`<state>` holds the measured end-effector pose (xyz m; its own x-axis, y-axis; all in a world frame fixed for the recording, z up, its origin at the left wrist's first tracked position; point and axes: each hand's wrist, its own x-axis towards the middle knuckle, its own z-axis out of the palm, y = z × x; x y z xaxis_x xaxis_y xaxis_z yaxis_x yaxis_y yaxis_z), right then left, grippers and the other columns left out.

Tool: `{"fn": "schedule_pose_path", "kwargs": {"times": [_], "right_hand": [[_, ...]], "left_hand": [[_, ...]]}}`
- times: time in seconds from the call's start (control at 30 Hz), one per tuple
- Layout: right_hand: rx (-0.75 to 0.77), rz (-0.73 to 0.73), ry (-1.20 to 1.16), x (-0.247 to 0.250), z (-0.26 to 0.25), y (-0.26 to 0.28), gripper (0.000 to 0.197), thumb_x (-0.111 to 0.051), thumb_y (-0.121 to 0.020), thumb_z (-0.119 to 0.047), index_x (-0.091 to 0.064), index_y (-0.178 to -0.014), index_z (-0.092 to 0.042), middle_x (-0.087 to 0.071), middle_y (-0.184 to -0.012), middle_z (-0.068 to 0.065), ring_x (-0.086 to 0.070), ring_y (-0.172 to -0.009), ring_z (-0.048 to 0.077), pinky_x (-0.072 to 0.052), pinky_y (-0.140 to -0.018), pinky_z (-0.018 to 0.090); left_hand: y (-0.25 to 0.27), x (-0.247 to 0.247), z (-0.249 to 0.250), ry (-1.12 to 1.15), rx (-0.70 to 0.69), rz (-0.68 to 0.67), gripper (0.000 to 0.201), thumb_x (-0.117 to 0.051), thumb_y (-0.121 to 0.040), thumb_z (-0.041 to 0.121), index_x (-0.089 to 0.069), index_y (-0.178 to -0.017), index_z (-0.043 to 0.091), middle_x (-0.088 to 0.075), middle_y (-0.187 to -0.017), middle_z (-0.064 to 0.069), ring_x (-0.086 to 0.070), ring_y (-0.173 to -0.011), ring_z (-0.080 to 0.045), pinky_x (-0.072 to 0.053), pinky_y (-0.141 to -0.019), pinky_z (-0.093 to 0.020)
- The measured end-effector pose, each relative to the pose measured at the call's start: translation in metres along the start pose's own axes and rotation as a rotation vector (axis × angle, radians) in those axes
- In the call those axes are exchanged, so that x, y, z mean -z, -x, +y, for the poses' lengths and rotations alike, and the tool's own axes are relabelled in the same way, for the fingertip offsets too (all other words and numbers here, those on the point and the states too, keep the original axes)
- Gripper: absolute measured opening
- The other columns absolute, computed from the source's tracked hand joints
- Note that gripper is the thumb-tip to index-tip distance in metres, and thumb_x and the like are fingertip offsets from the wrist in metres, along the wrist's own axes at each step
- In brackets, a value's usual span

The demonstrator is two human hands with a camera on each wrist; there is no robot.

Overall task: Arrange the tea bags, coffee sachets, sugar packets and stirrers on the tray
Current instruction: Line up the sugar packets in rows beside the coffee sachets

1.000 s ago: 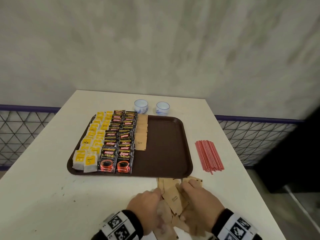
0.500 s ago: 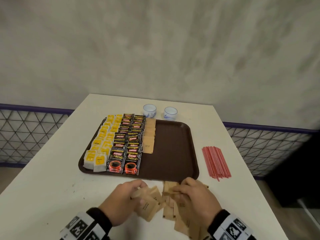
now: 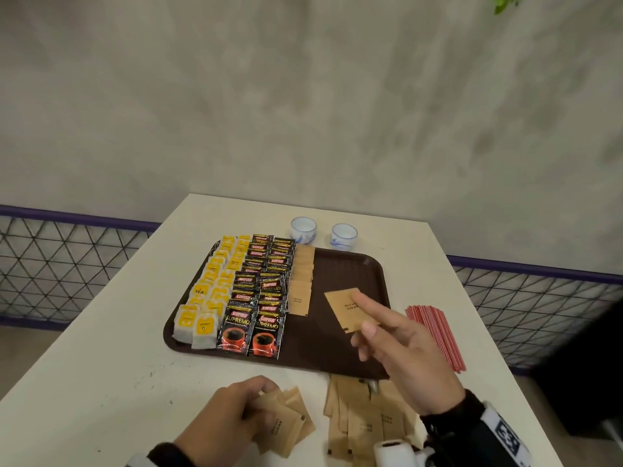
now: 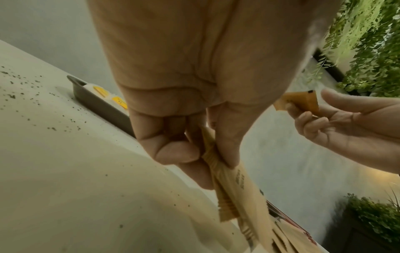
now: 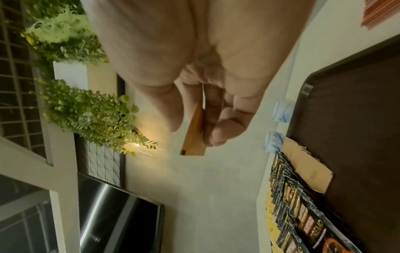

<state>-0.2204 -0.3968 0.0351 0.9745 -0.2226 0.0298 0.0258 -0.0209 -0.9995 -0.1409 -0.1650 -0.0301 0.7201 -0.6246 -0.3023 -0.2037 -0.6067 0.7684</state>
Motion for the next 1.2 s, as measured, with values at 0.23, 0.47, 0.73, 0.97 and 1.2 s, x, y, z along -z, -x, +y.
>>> {"fn": "schedule_pose_path", "kwargs": {"times": [0.23, 0.47, 0.73, 0.97, 1.2], "right_hand": [[0.07, 0.094, -0.082, -0.01, -0.002, -0.012, 0.03, -0.055, -0.09, 0.004, -0.066, -0.111, -0.014, -0.073, -0.091, 0.01, -0.06, -0.069, 0.017, -0.052, -0.062, 0.024], [0.023, 0.111, -0.069, -0.02, -0.004, -0.024, 0.061, -0.062, -0.082, 0.013, -0.044, -0.126, -0.026, -0.069, -0.091, 0.017, -0.067, -0.07, 0.029, -0.057, -0.062, 0.031], [-0.231, 0.167, 0.348, -0.009, 0.025, -0.086, 0.029, -0.057, -0.093, -0.003, -0.056, -0.12, -0.015, -0.068, -0.101, 0.006, -0.066, -0.077, 0.015, -0.052, -0.058, 0.019], [-0.433, 0.086, 0.56, -0.015, 0.08, -0.15, 0.02, -0.056, -0.093, -0.005, -0.06, -0.112, -0.014, -0.064, -0.076, 0.003, -0.056, -0.057, 0.011, -0.045, -0.048, 0.021], [-0.489, 0.152, 0.609, -0.034, 0.097, -0.173, 0.026, -0.07, -0.083, -0.004, -0.048, -0.087, -0.019, -0.059, -0.07, 0.007, -0.055, -0.052, 0.017, -0.049, -0.048, 0.027]], "left_hand": [[-0.006, 0.004, -0.008, -0.003, -0.001, 0.003, 0.031, -0.055, -0.091, 0.014, -0.052, -0.087, 0.044, -0.064, -0.072, 0.032, -0.06, -0.08, 0.002, -0.043, -0.063, -0.002], [-0.014, 0.001, -0.023, 0.023, 0.008, -0.023, 0.03, -0.053, -0.087, 0.011, -0.061, -0.089, 0.039, -0.067, -0.08, 0.013, -0.062, -0.084, -0.006, -0.046, -0.073, -0.012], [-0.016, 0.002, -0.025, -0.036, -0.099, -0.043, 0.037, -0.052, -0.088, 0.023, -0.051, -0.076, 0.057, -0.058, -0.071, 0.035, -0.056, -0.075, 0.008, -0.039, -0.074, -0.002], [-0.026, 0.003, -0.033, -0.01, -0.065, -0.107, 0.027, -0.037, -0.06, 0.062, -0.03, -0.074, 0.084, -0.045, -0.072, 0.056, -0.054, -0.075, 0.013, -0.038, -0.077, 0.0], [-0.028, 0.005, -0.045, 0.014, -0.084, -0.133, 0.05, -0.054, -0.085, 0.032, -0.038, -0.077, 0.078, -0.049, -0.071, 0.052, -0.052, -0.073, 0.015, -0.037, -0.076, 0.0]]}}
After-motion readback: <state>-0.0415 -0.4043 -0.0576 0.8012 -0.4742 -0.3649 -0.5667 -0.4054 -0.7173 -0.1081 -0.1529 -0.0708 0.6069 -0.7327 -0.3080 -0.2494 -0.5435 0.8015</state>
